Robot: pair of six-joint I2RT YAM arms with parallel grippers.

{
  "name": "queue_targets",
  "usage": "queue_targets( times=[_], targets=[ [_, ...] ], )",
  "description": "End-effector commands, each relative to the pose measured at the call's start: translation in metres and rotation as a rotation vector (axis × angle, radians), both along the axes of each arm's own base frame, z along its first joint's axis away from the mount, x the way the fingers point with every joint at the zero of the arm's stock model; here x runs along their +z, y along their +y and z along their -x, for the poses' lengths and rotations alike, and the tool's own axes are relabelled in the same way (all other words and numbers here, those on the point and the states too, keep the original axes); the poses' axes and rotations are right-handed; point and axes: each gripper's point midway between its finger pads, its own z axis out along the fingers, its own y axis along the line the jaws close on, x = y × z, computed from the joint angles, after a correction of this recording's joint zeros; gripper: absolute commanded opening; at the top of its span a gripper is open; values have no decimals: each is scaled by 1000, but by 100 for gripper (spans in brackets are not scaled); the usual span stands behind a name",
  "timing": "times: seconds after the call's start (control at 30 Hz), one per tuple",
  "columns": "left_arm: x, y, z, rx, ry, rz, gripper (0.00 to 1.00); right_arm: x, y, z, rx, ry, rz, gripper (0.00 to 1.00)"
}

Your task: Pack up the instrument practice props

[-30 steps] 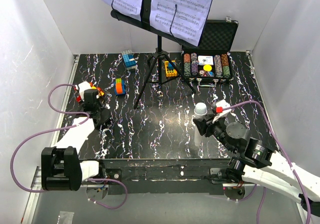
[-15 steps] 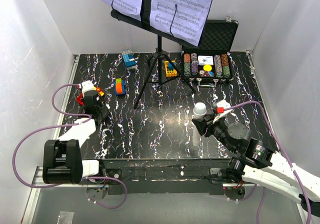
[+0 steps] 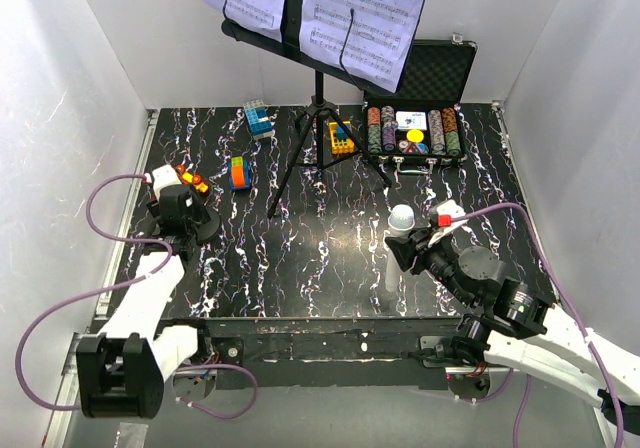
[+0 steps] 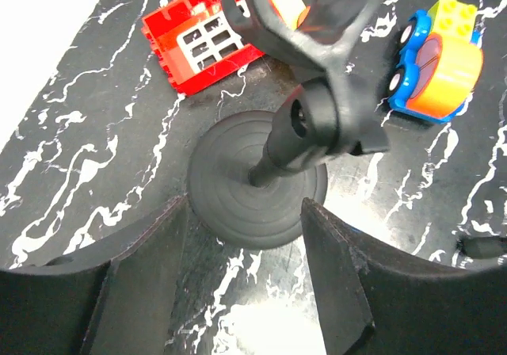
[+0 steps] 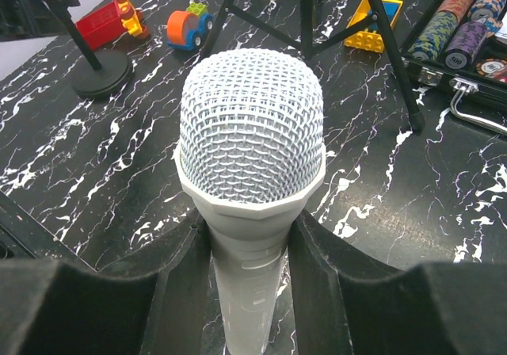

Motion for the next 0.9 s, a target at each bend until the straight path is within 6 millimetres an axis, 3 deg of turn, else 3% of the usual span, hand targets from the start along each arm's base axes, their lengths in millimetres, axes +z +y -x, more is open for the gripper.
queue_targets(
  times=[0.0,0.17,0.3,0.37,0.47,0.53,0.67,0.77,0.87],
  targets=[
    [41,2,31,111,-18,59,58,11,9,-1,13,-7,-48,1],
    [107,-6,45,122,-201,138,59,10,26,-1,53,40,-40,1],
    [142,-42,31,-38,-242,254,55,13,48,6,109,161,-48,1],
    [149,-79,19,-180,-213,346,53,15,62,11,156,225,-53,1],
    [162,-150,13,-412,-179,429,48,14,78,17,229,326,-85,1],
    [165,-201,18,-560,-165,434,48,15,84,19,283,403,-139,1],
    [158,-294,52,-852,-113,524,54,19,86,17,376,519,-274,1],
    [148,-333,80,-996,-57,674,56,31,85,16,437,547,-354,1],
    [136,-343,104,-1101,-35,772,62,40,85,16,463,554,-381,1]
  ],
)
